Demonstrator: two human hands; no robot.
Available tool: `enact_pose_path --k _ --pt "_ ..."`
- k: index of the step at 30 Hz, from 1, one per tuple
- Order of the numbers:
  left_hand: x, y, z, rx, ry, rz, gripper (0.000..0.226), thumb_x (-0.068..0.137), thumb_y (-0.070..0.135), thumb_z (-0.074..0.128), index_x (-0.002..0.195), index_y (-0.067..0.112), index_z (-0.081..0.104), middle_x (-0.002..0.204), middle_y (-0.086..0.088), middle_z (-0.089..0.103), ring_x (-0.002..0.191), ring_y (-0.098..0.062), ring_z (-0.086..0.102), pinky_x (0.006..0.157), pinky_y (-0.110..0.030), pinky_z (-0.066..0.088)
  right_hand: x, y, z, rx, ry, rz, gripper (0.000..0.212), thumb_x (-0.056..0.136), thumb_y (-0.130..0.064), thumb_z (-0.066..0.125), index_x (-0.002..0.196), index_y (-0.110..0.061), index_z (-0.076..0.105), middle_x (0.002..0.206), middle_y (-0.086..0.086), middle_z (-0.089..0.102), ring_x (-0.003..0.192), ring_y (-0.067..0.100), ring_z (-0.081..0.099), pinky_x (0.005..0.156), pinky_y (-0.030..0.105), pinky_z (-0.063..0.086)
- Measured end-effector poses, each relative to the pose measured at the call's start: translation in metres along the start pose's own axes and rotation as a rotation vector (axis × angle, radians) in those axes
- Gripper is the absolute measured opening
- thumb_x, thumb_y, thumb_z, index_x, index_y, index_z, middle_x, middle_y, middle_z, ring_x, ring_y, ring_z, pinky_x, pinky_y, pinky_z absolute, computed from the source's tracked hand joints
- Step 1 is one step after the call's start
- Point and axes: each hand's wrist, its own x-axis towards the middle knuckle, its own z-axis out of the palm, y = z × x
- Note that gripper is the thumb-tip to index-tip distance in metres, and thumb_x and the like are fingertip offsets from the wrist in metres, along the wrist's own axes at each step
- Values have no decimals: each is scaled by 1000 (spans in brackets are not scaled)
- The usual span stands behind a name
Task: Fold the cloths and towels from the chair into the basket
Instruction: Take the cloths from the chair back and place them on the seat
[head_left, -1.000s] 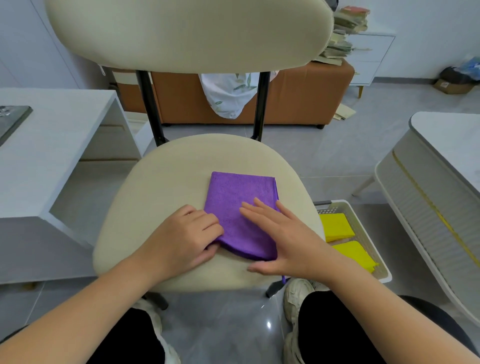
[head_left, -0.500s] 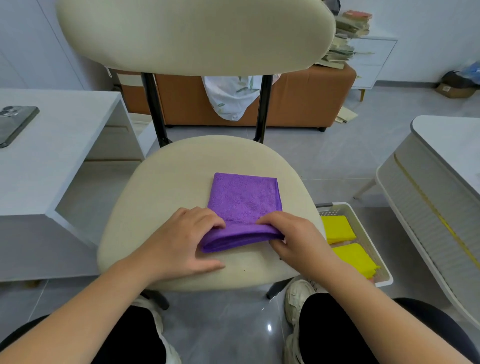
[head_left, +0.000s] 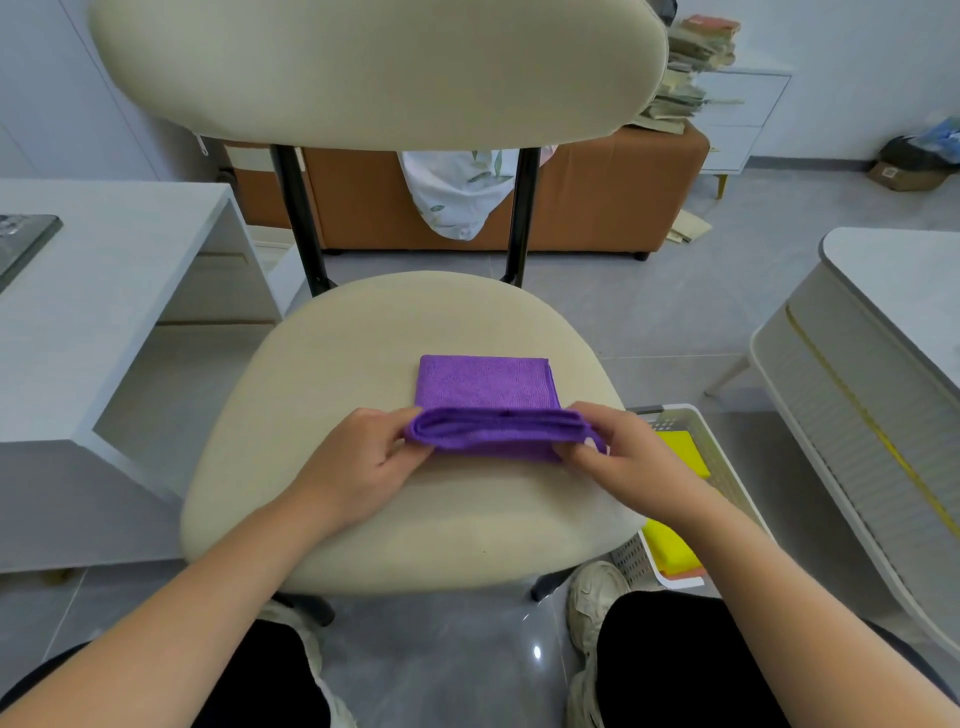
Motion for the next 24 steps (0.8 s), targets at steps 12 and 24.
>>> enact_pose_path --k 12,24 --pt "61 11 21 158 259 -576 43 97 33 36 58 14 30 57 -3 39 64 -29 42 55 -34 27 62 -9 27 -242 378 386 27 96 -28 37 73 -16 45 73 3 53 75 29 48 64 33 33" --pt "69 10 29 452 224 -631 20 95 26 41 104 9 46 91 -12 61 81 -34 56 61 -33 37 88 -5 28 -469 335 531 19 94 -30 42 96 -11 45 96 12 60 79 29 47 66 32 35"
